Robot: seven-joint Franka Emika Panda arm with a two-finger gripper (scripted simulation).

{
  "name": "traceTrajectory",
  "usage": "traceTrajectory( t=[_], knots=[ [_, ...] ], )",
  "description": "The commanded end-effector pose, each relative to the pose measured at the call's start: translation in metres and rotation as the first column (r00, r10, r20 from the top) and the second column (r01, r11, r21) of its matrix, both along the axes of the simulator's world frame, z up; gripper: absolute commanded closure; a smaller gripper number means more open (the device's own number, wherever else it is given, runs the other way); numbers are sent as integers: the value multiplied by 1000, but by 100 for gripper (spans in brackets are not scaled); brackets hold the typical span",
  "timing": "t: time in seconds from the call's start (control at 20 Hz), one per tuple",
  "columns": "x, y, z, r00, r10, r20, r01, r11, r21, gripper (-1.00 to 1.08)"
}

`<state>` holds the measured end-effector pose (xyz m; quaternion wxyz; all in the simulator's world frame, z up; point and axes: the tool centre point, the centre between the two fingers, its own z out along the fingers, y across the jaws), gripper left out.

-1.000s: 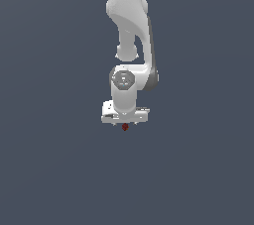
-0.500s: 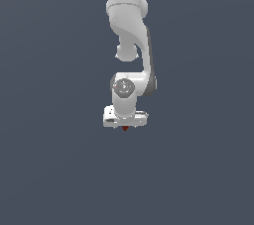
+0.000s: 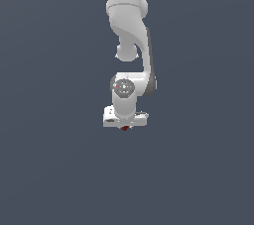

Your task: Pick up the object and move it to a goal position.

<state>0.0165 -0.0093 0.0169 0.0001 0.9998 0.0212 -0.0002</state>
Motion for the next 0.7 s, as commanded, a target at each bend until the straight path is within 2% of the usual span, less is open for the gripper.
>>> traceTrajectory(
  t=[0.0, 0.3, 0.65],
  knots=[
    [0, 0, 0, 1000, 0, 1, 0, 1000, 0, 108],
    [6, 9, 2, 1000, 0, 1, 0, 1000, 0, 108],
    [27, 41, 9, 1000, 0, 1, 0, 1000, 0, 108]
  ],
)
